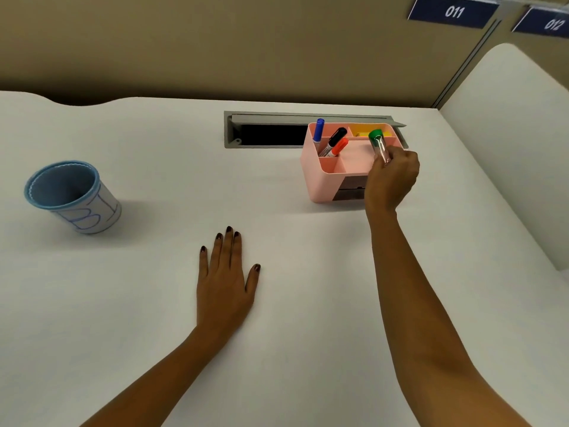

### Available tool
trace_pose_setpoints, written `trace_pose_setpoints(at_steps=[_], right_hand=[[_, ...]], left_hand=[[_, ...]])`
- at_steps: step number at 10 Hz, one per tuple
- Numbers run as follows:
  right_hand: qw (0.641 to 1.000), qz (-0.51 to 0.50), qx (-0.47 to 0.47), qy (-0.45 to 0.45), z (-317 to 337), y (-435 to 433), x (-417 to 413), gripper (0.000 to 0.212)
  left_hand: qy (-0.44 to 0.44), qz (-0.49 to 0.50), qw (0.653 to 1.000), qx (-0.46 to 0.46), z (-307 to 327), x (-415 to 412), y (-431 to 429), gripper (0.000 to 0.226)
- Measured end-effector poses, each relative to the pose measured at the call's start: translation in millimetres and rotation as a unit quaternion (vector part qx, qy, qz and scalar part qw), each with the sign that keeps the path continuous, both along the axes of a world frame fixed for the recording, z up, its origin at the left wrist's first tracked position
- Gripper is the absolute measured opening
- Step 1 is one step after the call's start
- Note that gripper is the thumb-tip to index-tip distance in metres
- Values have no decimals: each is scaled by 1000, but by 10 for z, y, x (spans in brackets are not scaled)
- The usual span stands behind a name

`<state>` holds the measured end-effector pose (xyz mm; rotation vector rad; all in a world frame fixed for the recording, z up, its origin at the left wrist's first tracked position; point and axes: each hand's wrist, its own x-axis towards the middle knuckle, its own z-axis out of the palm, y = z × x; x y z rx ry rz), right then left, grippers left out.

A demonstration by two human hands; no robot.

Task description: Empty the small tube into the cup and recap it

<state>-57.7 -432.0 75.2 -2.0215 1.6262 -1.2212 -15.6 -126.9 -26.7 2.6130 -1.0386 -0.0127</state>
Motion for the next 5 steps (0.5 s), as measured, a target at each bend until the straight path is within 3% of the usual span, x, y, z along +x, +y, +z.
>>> trace_pose_setpoints(at_steps=[2,5], right_hand=[[999,-17,-10,48,-46,-89,17,31],[999,-12,-15,40,-40,-29,-22,38]], left_hand=[[5,-3,1000,-2,7,-5,-4,66],[9,3,1000,-14,39,-7,-14,66]])
